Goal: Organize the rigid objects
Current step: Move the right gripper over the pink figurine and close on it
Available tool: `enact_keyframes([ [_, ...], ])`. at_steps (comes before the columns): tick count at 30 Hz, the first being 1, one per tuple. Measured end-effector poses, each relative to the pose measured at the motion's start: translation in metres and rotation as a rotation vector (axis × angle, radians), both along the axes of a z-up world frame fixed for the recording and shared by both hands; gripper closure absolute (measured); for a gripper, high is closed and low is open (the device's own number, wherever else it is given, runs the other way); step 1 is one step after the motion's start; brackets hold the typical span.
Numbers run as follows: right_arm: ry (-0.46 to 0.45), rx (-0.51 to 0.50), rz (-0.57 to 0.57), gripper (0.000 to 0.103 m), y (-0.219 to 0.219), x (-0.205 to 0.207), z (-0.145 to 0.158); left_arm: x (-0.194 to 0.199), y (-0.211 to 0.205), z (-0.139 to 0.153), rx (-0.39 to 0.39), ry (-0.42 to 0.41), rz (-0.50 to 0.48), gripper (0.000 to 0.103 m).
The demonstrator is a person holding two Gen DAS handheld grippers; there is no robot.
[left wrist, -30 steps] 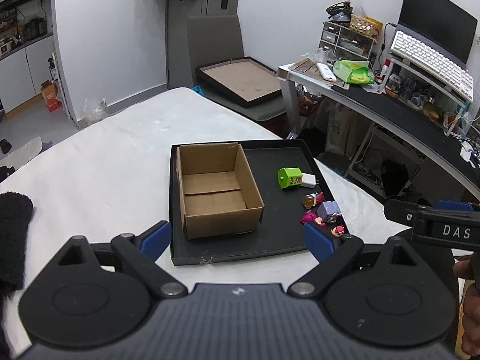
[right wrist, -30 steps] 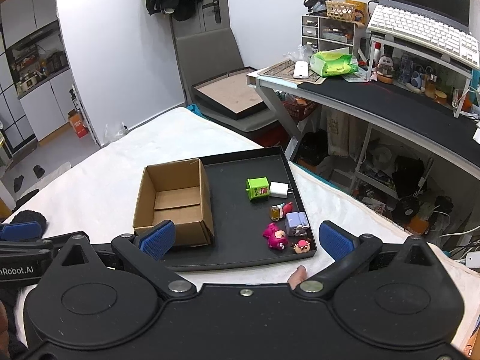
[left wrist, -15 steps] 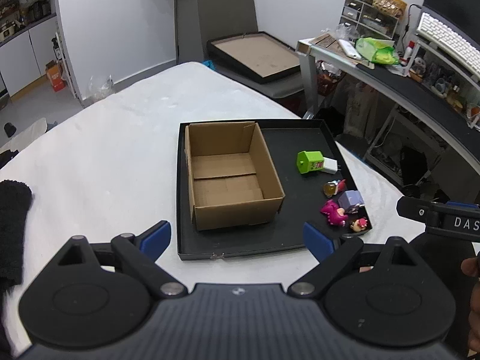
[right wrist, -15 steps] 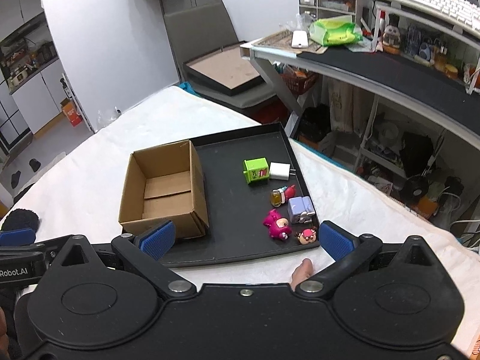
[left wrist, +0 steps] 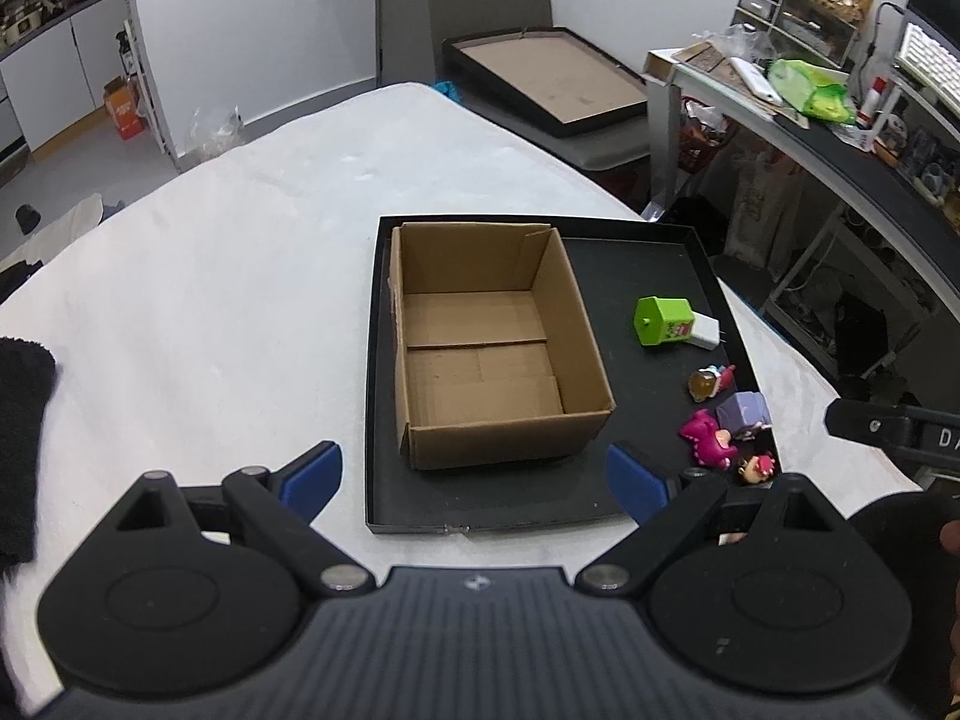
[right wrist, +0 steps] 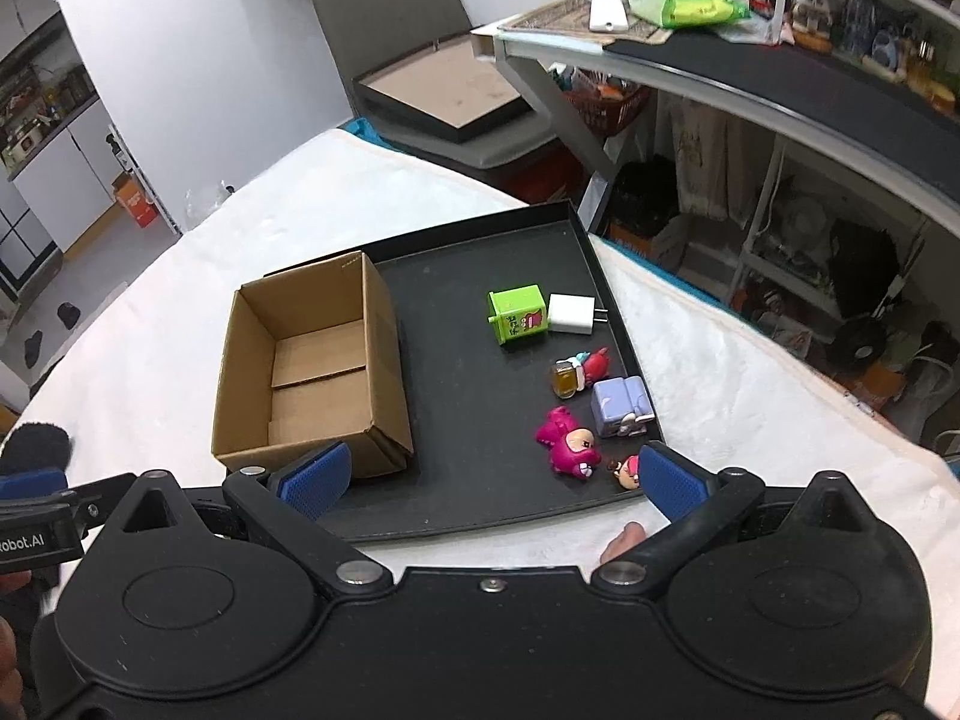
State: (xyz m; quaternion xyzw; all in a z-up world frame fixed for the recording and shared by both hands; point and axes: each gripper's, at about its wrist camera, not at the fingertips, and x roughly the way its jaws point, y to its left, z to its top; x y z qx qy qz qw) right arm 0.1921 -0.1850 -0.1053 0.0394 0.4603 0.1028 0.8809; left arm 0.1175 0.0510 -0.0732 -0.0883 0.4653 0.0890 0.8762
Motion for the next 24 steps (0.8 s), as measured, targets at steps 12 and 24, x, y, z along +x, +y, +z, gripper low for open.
enact_keyframes([
  [12,0.135,0.03,-0.059,0.006,-0.012,0.049,-0.033,0.032,0.02,-0.028,-0.046,0.067,0.06,0.009],
  [24,0.328,0.066,-0.089,0.046,-0.021,0.101,-0.09,0.066,0.049,-0.06,-0.112,0.108,0.128,0.016],
])
